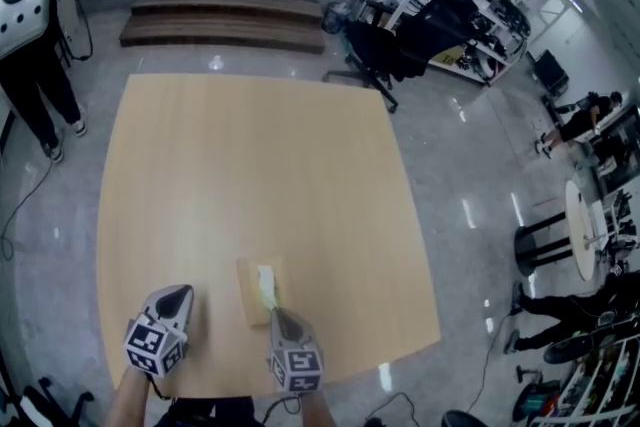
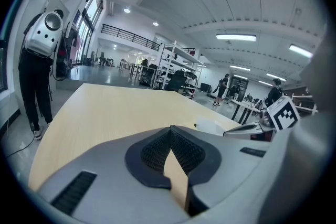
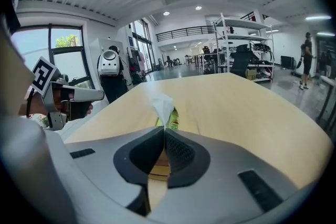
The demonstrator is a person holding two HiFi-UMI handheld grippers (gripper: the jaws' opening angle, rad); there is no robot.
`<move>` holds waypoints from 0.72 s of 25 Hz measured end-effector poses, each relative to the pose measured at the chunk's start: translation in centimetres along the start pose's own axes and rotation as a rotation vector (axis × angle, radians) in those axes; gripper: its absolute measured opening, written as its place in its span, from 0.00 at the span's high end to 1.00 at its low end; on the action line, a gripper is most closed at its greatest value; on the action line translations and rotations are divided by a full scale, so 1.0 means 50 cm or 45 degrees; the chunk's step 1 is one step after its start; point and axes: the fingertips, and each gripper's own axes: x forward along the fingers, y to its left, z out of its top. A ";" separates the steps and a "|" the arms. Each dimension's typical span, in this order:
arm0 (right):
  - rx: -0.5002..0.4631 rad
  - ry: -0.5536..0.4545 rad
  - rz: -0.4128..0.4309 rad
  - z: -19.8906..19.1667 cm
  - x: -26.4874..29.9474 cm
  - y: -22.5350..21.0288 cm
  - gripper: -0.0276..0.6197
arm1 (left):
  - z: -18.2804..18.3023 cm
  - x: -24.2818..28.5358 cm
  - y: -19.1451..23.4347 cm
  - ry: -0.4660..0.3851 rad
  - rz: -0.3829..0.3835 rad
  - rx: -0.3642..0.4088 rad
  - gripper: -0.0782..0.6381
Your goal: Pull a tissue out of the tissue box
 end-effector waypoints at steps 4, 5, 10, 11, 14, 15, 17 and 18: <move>0.003 -0.001 -0.003 0.008 -0.001 0.002 0.94 | 0.011 -0.002 0.002 -0.004 -0.004 0.004 0.88; 0.002 -0.003 -0.003 0.009 -0.001 0.004 0.94 | 0.013 -0.003 0.003 -0.006 -0.004 0.005 0.88; 0.004 -0.014 -0.005 0.019 -0.007 0.009 0.94 | 0.023 -0.011 0.004 -0.016 -0.001 0.005 0.88; 0.003 -0.016 -0.005 0.022 -0.008 0.009 0.94 | 0.026 -0.012 0.002 -0.018 -0.001 0.006 0.88; -0.004 -0.023 -0.003 0.029 -0.014 0.012 0.94 | 0.033 -0.018 0.000 -0.024 0.000 0.010 0.88; -0.006 -0.028 -0.004 0.031 -0.017 0.012 0.94 | 0.035 -0.020 -0.001 -0.027 0.000 0.011 0.88; -0.008 -0.041 -0.007 0.039 -0.021 0.011 0.94 | 0.038 -0.021 -0.003 -0.033 0.000 0.011 0.88; -0.009 -0.049 -0.009 0.044 -0.021 0.010 0.94 | 0.039 -0.020 -0.003 -0.038 0.000 0.012 0.88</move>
